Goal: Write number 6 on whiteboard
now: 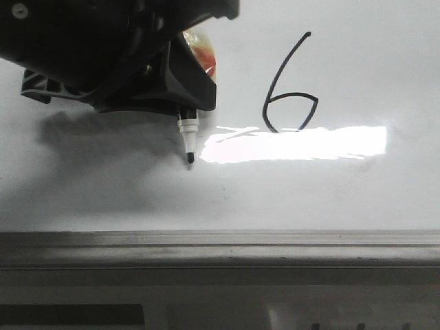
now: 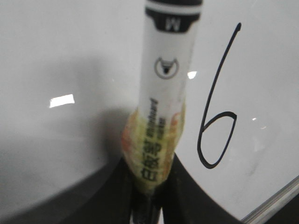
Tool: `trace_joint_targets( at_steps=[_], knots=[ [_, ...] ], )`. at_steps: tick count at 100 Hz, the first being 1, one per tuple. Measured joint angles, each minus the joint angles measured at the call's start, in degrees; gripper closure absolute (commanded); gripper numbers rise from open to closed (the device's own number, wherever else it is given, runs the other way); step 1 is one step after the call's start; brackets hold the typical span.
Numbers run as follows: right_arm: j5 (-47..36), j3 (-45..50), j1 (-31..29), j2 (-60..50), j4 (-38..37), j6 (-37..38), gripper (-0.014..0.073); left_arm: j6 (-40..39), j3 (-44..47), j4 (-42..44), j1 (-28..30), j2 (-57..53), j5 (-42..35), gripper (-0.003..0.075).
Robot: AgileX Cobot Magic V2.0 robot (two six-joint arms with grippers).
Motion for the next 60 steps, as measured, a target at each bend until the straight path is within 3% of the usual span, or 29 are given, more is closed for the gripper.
trace_joint_targets(
  at_steps=[60],
  knots=[
    [-0.35,0.0,0.0,0.0,0.0,0.09,0.0665,-0.13,-0.95,0.44,0.0,2.09,0.28,0.0741]
  ],
)
